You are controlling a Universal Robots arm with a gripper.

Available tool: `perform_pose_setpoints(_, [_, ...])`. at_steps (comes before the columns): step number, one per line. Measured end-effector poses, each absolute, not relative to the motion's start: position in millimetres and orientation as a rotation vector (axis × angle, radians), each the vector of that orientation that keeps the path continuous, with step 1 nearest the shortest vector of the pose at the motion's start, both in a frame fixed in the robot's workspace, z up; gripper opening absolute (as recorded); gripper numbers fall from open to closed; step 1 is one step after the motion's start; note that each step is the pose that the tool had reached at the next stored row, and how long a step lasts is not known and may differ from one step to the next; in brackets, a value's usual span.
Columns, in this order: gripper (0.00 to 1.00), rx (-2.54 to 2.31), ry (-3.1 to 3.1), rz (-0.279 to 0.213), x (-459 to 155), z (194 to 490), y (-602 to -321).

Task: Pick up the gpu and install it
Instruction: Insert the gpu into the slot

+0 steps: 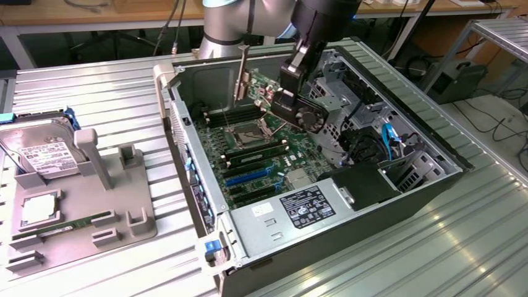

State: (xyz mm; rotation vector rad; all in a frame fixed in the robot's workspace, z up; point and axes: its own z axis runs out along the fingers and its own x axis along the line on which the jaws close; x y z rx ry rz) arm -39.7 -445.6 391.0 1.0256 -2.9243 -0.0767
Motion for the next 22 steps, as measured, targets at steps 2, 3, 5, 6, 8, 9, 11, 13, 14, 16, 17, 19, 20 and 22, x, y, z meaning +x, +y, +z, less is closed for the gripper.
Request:
perform_pose_setpoints(2, [0.26, 1.082, -2.905, -0.075, -39.7, 391.0, -445.6])
perform_pose_setpoints(3, [0.26, 1.112, -2.894, -0.074, -39.7, 391.0, -445.6])
perform_pose_setpoints(5, [0.26, 1.166, -2.875, -0.075, -39.7, 391.0, -445.6])
perform_pose_setpoints(6, [0.26, 1.19, -2.867, -0.077, -39.7, 391.1, -445.6])
perform_pose_setpoints(8, [0.26, 1.25, -2.844, -0.086, -39.8, 390.8, -445.6])
perform_pose_setpoints(9, [0.26, 1.285, -2.829, -0.091, -39.7, 390.8, -445.6])
perform_pose_setpoints(11, [0.26, 1.33, -2.81, -0.096, -39.7, 390.6, -445.6])
perform_pose_setpoints(13, [0.26, 1.382, -2.785, -0.099, -39.7, 390.4, -445.6])
perform_pose_setpoints(14, [0.26, 1.403, -2.775, -0.099, -39.7, 390.2, -445.6])
perform_pose_setpoints(16, [0.26, 1.45, -2.75, -0.1, -39.7, 389.9, -445.6])
perform_pose_setpoints(17, [0.26, 1.475, -2.737, -0.1, -39.7, 389.7, -445.6])
perform_pose_setpoints(19, [0.26, 1.523, -2.71, -0.1, -39.7, 389.3, -445.6])
perform_pose_setpoints(20, [0.26, 1.546, -2.696, -0.1, -39.7, 389.1, -445.6])
perform_pose_setpoints(22, [0.26, 1.6, -2.664, -0.099, -39.7, 388.6, -445.6])
